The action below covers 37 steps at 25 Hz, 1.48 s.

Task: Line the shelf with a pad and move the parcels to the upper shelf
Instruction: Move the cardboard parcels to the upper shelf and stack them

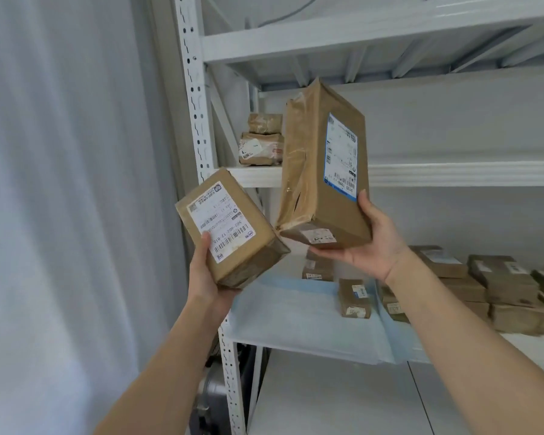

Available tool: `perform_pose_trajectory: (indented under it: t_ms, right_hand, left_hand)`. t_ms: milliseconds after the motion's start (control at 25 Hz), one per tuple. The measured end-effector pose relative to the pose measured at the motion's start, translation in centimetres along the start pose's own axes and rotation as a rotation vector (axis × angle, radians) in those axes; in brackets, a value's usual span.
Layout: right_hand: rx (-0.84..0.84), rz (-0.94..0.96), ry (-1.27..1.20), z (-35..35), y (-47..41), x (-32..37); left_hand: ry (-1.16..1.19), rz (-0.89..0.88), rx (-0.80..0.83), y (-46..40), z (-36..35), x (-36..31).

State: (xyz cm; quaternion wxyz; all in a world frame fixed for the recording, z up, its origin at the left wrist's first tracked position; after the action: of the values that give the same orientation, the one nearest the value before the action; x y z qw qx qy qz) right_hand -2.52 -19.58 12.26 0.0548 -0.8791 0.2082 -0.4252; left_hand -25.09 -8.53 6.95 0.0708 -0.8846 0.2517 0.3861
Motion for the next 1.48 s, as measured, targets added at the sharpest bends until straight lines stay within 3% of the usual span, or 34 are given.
perform_pose_trajectory:
  t_ms: [320, 640, 800, 1120, 1480]
  right_hand:
    - [-0.2, 0.25, 0.232, 0.8, -1.5, 7.9]
    - [-0.26, 0.46, 0.535, 1.5, -7.4, 12.9]
    - [-0.233, 0.427, 0.641, 2.1, -11.3, 13.7]
    - [-0.201, 0.26, 0.599, 1.5, -18.9, 13.4]
    - [-0.321, 0.19, 0.675, 1.6, -24.4, 11.9]
  left_hand:
    - [0.269, -0.011, 0.124, -0.1, -6.0, -2.4]
    - [0.307, -0.151, 0.195, -4.5, -10.1, -3.9]
    - [0.272, -0.239, 0.181, -6.9, -11.1, -4.2]
    - [0.311, -0.315, 0.142, -10.1, -12.9, -4.2]
    - [0.277, -0.339, 0.151, -13.0, -13.7, -5.4]
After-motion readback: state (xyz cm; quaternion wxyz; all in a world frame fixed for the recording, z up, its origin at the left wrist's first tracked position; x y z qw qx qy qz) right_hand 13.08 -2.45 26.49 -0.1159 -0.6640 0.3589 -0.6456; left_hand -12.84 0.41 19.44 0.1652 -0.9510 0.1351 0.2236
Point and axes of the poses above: each hand's wrist, its own y-axis away from the middle knuckle, its own z-axis out of the back of the hand, x = y × z, the point moved 4 cm from there along -y, towards the middle knuckle, and after that the axes turned 10 degrees about z, right-handed, at the moved point
